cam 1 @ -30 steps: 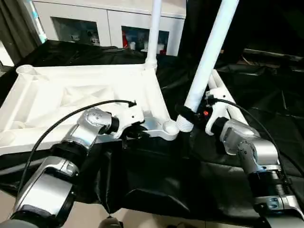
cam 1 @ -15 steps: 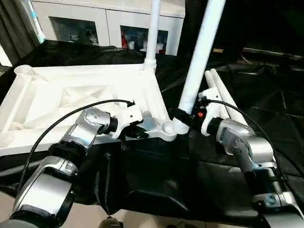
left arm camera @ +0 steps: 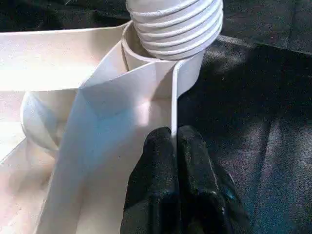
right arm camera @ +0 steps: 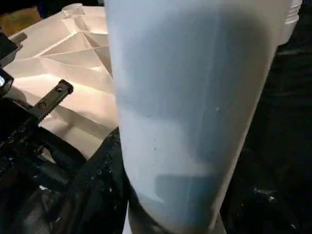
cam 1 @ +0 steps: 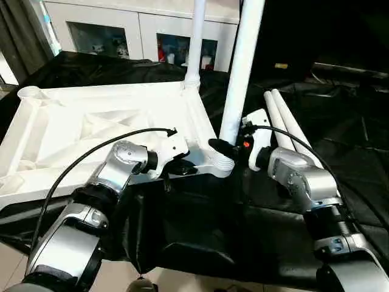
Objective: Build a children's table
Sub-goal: Insert table leg to table base
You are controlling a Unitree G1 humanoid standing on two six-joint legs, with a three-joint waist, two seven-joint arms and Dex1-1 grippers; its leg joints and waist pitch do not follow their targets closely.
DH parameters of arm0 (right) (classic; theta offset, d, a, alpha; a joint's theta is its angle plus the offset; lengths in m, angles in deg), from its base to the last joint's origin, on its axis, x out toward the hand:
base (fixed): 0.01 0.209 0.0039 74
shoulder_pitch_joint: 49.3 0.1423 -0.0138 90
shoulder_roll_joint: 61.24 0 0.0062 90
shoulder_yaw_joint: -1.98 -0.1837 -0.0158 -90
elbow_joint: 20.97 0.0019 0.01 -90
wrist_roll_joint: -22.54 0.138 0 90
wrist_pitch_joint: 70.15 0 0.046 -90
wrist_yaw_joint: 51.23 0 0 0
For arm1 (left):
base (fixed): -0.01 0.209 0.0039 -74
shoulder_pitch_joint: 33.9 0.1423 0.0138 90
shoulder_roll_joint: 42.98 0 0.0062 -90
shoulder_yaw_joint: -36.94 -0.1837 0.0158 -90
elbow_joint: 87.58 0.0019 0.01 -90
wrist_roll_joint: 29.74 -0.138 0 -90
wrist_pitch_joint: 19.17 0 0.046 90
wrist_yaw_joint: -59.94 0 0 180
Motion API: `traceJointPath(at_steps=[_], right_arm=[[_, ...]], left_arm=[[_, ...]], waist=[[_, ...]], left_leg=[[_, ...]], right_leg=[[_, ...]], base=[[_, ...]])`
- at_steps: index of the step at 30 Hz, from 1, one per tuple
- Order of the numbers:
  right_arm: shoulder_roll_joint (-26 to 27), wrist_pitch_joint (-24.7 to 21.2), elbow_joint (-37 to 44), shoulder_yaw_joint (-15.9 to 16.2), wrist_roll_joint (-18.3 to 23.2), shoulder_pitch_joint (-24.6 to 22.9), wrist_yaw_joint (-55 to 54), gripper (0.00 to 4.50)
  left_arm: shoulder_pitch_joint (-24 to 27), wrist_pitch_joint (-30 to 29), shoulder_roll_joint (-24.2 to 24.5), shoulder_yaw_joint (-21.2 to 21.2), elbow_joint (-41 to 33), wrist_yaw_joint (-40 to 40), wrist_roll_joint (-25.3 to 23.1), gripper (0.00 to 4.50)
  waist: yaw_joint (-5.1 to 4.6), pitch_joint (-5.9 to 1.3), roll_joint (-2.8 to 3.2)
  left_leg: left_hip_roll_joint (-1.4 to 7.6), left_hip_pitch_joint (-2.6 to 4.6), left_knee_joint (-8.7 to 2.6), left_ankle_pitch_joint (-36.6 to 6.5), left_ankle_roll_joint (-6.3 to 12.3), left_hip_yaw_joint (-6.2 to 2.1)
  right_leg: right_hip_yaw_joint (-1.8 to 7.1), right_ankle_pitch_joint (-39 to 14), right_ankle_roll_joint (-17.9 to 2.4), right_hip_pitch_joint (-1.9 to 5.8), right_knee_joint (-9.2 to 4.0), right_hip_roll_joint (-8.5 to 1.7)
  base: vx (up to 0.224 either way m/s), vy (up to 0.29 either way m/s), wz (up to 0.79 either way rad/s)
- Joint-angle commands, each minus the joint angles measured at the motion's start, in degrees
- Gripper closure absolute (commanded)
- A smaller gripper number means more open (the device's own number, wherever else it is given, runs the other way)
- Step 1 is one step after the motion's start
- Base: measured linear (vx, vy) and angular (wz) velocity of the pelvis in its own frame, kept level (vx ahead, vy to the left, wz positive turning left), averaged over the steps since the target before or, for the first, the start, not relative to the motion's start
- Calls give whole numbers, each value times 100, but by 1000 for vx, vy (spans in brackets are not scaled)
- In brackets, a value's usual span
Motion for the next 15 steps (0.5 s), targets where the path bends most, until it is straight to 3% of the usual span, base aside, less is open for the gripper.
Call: traceJointPath(at_steps=[1,4,15], right_arm=[[8,76,-148,63,-75,80,15,257],[55,195,-362,14,-98,170,-17,257],[193,390,-1134,-169,-53,417,154,257]], left_arm=[[148,38,-156,160,-24,-119,230,450],[152,38,-151,157,-24,-103,230,450],[187,42,-142,186,-72,-73,260,450]], waist=[[-2,-395,-71],[-8,-404,-64],[-17,-390,-70]], left_leg=[[107,44,-372,-980,67,9],[111,44,-371,-931,79,8],[113,53,-377,-1068,82,10]], right_leg=[[278,-1476,-875,295,-483,-451],[277,-1285,-933,293,-457,-446],[275,-1531,-925,285,-486,-452]], base=[[0,0,0],[0,0,0],[0,0,0]])
